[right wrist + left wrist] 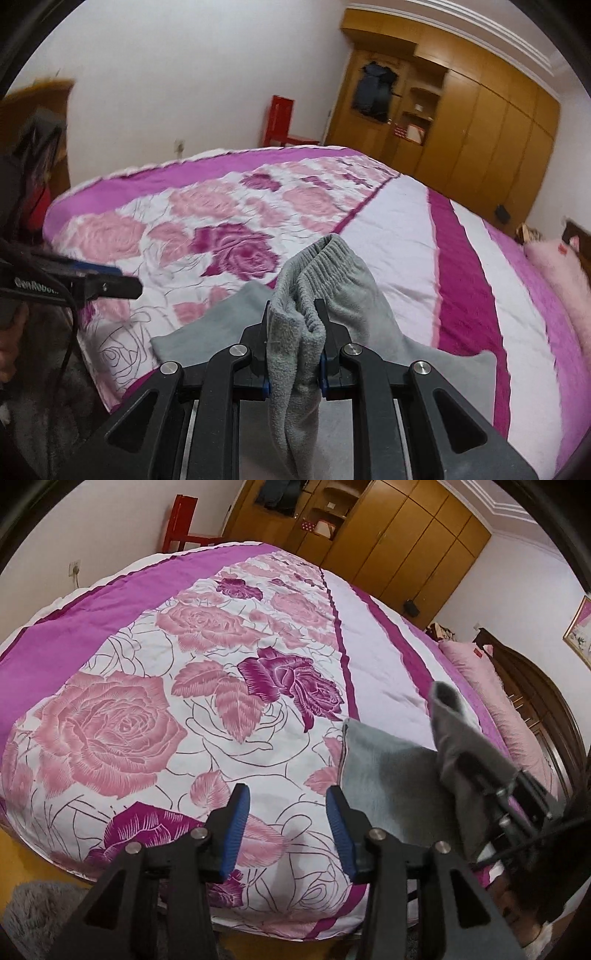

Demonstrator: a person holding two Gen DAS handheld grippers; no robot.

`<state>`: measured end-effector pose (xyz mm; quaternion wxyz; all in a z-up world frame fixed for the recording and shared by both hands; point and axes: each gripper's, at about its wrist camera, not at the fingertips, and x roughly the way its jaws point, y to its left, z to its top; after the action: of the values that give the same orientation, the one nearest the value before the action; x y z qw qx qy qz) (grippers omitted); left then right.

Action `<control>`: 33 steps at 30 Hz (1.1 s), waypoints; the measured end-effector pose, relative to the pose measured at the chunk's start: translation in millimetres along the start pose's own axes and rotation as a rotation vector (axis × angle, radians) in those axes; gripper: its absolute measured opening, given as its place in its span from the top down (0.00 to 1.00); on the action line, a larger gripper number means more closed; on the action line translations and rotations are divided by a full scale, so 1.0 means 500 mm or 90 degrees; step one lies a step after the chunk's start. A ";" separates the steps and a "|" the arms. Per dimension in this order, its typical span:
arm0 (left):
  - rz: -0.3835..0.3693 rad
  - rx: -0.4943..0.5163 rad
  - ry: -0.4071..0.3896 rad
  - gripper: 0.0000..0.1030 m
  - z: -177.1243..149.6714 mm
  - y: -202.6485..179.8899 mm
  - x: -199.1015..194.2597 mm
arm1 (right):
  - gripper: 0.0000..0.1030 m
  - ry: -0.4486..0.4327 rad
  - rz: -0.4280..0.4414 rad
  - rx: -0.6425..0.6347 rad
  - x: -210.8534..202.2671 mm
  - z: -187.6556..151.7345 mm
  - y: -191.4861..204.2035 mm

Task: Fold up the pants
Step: 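Lower the cuff end onto the waistband and open the right gripper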

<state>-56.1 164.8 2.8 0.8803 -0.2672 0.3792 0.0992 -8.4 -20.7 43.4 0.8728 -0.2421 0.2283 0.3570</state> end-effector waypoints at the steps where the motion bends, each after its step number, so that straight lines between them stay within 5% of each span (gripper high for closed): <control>1: -0.001 -0.003 0.000 0.56 0.000 0.002 0.000 | 0.85 0.007 -0.002 -0.018 0.009 0.000 0.017; 13: -0.026 -0.039 -0.006 0.55 0.002 0.032 -0.014 | 0.85 0.072 -0.013 -0.122 0.078 -0.018 0.114; 33: -0.037 -0.056 -0.008 0.54 -0.003 0.050 -0.025 | 0.84 0.093 -0.019 -0.148 0.116 -0.034 0.160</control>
<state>-75.3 185.5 1.0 0.8725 -0.3156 0.3615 0.0918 -33.7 49.1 -23.5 0.8251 -0.3704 0.2445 0.3498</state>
